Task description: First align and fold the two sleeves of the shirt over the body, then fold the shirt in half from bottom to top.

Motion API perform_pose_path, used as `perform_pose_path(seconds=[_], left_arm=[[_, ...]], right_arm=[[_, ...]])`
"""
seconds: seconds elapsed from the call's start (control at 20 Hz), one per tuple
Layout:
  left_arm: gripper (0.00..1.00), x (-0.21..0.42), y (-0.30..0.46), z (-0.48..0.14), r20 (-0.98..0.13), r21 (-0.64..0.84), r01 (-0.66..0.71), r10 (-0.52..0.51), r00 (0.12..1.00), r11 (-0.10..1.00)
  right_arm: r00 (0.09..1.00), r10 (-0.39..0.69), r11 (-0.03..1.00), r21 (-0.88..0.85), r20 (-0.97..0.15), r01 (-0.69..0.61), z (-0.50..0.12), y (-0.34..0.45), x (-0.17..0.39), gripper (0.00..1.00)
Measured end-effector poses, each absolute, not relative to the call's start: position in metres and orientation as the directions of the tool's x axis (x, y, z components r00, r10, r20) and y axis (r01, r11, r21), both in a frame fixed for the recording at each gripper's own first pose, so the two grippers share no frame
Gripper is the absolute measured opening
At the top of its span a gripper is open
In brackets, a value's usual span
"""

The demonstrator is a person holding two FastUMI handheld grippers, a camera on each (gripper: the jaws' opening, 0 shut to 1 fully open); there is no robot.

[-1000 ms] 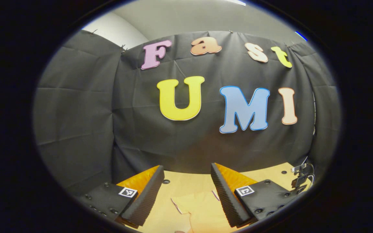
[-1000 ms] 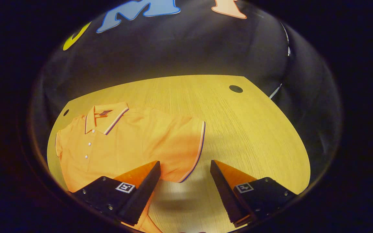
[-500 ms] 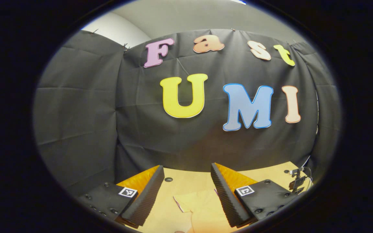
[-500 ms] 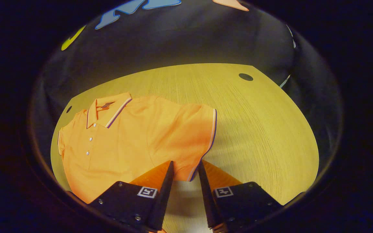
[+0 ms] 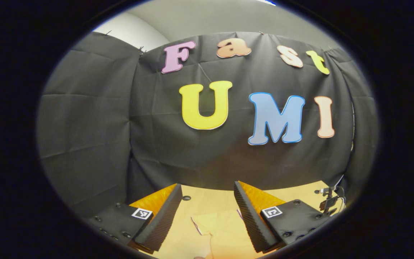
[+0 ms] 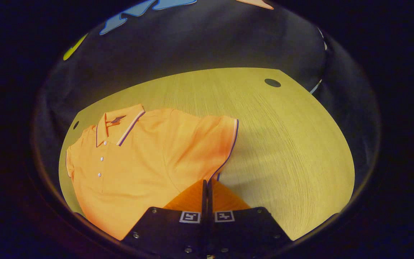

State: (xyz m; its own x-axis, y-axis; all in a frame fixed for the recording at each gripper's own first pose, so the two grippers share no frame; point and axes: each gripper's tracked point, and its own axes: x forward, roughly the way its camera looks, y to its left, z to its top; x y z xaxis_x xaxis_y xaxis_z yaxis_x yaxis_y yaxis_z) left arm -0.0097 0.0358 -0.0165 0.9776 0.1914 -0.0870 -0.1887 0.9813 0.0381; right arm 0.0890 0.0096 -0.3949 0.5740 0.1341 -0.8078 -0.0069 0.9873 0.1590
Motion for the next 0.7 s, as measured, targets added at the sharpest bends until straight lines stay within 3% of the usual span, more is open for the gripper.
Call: perform_pose_path(seconds=[0.4,0.7], left_arm=[[0.94,-0.020,0.054,-0.017,-0.087,0.034,-0.227,0.229,0.969,0.973],[0.94,-0.042,0.092,-0.020,-0.095,0.041,-0.307,0.310,0.946,0.951]], right_arm=[[0.623,0.241,0.971,0.178,-0.744,-0.162,-0.353,0.076,0.118,0.00],[0.589,0.387,0.916,0.223,-0.709,-0.332,-0.332,0.173,0.119,0.00]])
